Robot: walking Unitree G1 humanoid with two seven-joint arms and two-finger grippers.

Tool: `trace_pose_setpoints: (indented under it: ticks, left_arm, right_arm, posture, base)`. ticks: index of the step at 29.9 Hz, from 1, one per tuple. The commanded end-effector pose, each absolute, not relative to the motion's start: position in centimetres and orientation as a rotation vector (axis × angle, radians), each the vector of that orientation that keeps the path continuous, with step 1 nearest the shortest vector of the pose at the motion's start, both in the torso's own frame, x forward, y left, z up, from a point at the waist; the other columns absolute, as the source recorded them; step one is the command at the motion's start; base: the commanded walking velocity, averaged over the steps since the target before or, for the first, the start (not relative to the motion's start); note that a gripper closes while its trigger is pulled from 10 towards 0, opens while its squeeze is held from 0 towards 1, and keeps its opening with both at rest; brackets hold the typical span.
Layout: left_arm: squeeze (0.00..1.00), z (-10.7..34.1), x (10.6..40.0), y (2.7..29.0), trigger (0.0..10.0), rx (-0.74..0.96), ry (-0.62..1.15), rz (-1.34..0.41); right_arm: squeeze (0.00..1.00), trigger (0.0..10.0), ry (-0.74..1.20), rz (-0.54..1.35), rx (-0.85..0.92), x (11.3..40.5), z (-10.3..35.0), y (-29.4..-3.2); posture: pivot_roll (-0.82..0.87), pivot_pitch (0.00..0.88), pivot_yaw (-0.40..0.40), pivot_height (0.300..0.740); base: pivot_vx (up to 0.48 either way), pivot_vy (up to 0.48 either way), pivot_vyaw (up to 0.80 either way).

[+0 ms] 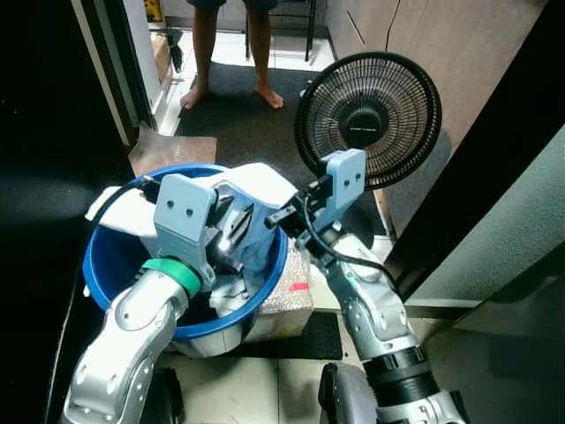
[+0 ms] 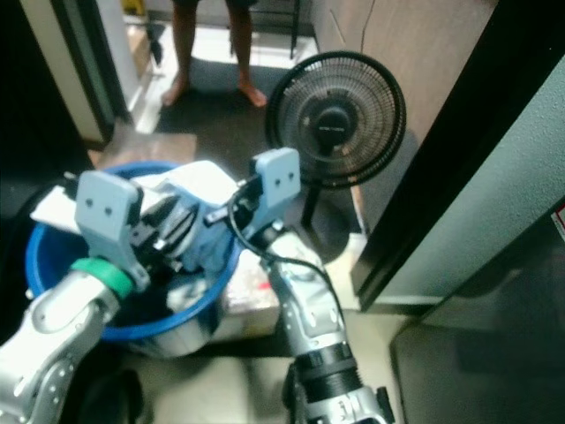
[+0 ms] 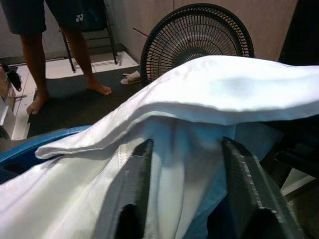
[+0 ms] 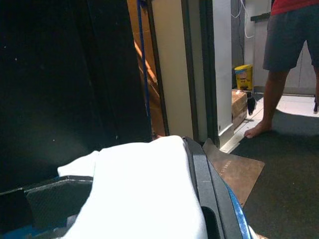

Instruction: Clothes washing

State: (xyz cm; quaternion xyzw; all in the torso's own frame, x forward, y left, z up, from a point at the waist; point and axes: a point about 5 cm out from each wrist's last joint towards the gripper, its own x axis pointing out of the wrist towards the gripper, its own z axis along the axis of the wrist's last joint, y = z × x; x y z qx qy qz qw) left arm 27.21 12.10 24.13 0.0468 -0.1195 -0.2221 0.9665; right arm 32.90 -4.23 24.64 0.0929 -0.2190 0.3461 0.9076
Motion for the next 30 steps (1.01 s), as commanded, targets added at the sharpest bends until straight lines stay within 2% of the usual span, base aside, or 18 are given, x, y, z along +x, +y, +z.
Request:
trace_pose_setpoints:
  ticks: [1,2,6,7,10,11,17,30]
  left_arm:
    - [1.0,23.8,27.0,12.0,10.0,0.091,-0.232,-0.465]
    - [1.0,23.9,26.9,12.0,10.0,0.092,-0.237,-0.464]
    - [1.0,24.0,26.9,12.0,10.0,0.096,-0.244,-0.462]
    - [0.66,24.1,26.9,12.0,10.0,0.097,-0.249,-0.457]
    - [0.66,24.2,26.9,12.1,10.0,0.095,-0.253,-0.451]
    - [0.0,24.5,27.0,12.1,10.0,0.09,-0.264,-0.44]
    - [0.0,24.9,27.4,12.2,10.0,0.085,-0.283,-0.422]
    - [0.0,25.0,27.5,12.1,10.0,0.085,-0.291,-0.421]
  right_arm:
    - [0.0,10.0,-0.5,0.683,0.222,32.7,25.6,-5.3]
    - [0.0,10.0,-0.521,0.65,0.245,32.7,26.3,-6.1]
    - [0.0,10.0,-0.534,0.63,0.258,32.6,26.7,-6.7]
    - [0.0,10.0,-0.54,0.615,0.259,32.6,26.9,-7.0]
    - [0.0,10.0,-0.544,0.604,0.26,32.6,27.0,-7.2]
    - [0.0,10.0,-0.543,0.569,0.26,32.7,26.9,-7.7]
    - [0.0,10.0,-0.516,0.444,0.235,33.1,25.9,-9.3]
    - [0.0,10.0,-0.508,0.436,0.234,33.1,25.8,-9.3]
  posture:
    - [0.11,0.136,-0.034,0.505]
    - [0.11,0.136,-0.034,0.505]
    - [0.11,0.136,-0.034,0.505]
    - [0.11,0.136,-0.034,0.505]
    - [0.11,0.136,-0.034,0.505]
    - [0.11,0.128,-0.035,0.505]
    - [0.1,0.12,-0.031,0.535]
    - [0.1,0.111,-0.03,0.585]
  base:
    - [0.0,0.0,0.0]
    - [0.0,0.0,0.0]
    - [0.0,0.0,0.0]
    - [0.0,0.0,0.0]
    - [0.0,0.0,0.0]
    - [0.0,0.0,0.0]
    - [0.0,0.0,0.0]
    - [0.0,0.0,0.0]
